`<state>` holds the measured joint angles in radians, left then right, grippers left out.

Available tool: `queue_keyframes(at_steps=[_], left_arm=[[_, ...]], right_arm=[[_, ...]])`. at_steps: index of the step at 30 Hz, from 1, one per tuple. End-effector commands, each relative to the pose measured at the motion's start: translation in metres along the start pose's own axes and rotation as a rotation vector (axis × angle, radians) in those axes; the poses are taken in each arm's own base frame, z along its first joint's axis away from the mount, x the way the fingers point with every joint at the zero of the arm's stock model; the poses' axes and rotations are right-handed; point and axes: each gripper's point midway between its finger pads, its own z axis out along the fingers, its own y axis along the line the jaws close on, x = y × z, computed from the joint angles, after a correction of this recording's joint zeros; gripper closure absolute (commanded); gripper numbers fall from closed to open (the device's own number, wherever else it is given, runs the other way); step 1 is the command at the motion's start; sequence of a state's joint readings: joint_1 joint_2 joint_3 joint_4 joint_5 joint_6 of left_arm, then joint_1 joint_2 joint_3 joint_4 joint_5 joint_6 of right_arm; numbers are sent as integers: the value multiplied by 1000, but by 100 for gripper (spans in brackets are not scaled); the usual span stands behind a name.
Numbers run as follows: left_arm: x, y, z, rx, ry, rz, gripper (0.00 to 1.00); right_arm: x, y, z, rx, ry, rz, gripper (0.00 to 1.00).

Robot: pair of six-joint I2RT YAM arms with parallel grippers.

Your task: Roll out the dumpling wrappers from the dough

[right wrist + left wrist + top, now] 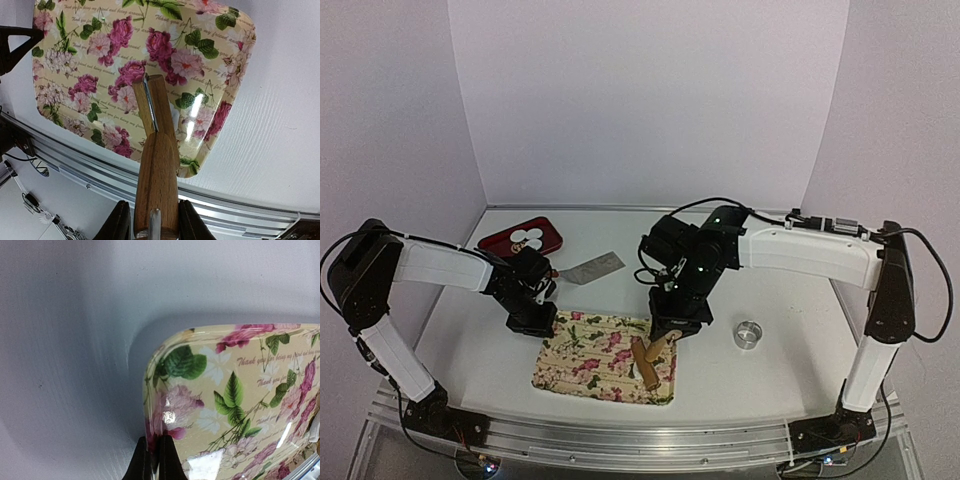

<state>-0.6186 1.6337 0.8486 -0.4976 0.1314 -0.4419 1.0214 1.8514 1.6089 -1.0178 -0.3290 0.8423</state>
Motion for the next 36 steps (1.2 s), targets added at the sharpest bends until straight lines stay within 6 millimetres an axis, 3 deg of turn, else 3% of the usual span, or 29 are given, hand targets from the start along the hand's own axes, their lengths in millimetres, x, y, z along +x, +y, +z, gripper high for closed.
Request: queue_keyframes(at_steps=[1,13,23,36], left_arm=[[0,11,-5,-55,-4,11,100],[-2,12,-6,-68,-9,-1,100],[-3,17,-4,-94,-8,-8,100],[-6,15,-1,-93,-1,-8,100]], right_arm=[[-4,-2,3,14,-5,-13,100],[10,-42,33,142,68,52,100],[11,-76,20,206,66,104,100],[5,-77,45,241,125,75,100]])
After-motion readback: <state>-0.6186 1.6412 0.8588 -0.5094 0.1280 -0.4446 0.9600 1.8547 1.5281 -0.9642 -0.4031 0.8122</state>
